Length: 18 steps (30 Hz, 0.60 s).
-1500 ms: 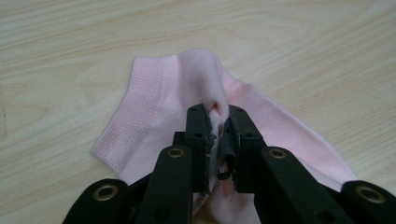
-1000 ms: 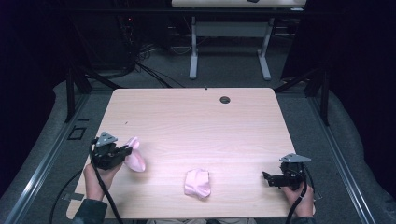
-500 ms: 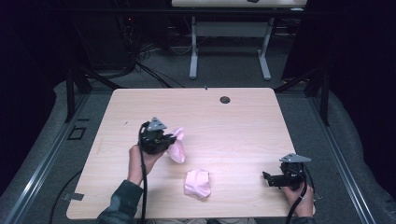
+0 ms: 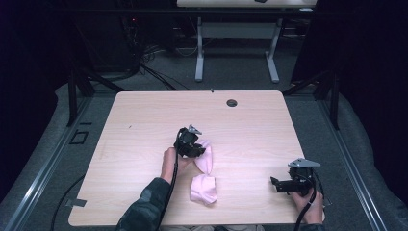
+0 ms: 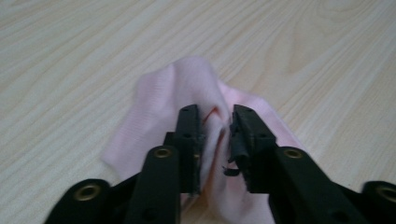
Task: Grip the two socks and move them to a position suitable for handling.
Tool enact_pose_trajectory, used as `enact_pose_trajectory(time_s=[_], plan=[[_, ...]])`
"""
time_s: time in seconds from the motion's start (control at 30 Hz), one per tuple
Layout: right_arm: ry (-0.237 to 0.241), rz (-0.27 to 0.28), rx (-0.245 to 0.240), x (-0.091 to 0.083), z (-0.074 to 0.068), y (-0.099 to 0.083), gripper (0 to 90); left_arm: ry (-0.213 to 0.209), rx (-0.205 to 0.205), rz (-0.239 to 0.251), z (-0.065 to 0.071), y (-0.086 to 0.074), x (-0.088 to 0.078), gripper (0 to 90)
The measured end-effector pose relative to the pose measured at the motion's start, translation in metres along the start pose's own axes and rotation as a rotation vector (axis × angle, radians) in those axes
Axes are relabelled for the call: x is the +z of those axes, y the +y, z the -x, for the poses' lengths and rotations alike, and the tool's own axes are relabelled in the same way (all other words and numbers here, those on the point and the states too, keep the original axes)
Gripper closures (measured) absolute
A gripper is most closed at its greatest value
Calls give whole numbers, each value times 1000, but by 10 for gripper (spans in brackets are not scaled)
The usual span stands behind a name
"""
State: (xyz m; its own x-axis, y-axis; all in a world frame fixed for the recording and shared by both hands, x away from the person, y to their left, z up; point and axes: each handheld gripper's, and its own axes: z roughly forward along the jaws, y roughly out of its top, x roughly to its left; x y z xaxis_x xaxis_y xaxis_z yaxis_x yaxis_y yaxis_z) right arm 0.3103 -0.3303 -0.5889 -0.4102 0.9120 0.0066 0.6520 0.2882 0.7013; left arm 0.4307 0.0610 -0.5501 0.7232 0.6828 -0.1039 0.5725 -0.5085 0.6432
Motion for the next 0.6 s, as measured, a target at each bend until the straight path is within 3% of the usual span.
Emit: enact_pose_trajectory(time_s=[0.07, 0.1, 0.13, 0.17, 0.23, 0.27, 0.33, 0.4, 0.43, 0.53, 0.57, 0.6], plan=[[-4, 3, 1, 0, 0, 0, 0, 3, -4, 7, 0, 0, -1, 540], [-2, 2, 1, 0, 0, 0, 0, 0, -3, 11, -1, 0, -4, 540], [-3, 3, -2, 0, 0, 0, 0, 7, -11, 28, -1, 0, -9, 427], [-3, 3, -2, 0, 0, 0, 0, 7, -11, 28, -1, 0, -9, 375], [-6, 3, -2, 0, 0, 0, 0, 12, -12, 42, -2, -1, -19, 295], [-3, -1, -3, -1, 0, 0, 0, 31, -15, 69, -2, -5, -31, 239], [-1, -3, -4, -1, 0, 0, 0, 36, -15, 73, -2, -7, -36, 183], [6, -15, -15, -1, 0, 1, 0, 60, -19, 100, -2, -21, -56, 151], [6, -15, -15, -1, 0, 1, 0, 60, -19, 100, -2, -21, -56, 148], [5, -29, -26, 0, -1, 4, 0, 109, -20, 107, 0, -44, -76, 86], [5, -29, -26, 0, -1, 4, 0, 109, -20, 107, 0, -44, -76, 79], [-5, -23, -36, 0, -5, 6, 0, 120, -30, 112, 0, -58, -87, 69]])
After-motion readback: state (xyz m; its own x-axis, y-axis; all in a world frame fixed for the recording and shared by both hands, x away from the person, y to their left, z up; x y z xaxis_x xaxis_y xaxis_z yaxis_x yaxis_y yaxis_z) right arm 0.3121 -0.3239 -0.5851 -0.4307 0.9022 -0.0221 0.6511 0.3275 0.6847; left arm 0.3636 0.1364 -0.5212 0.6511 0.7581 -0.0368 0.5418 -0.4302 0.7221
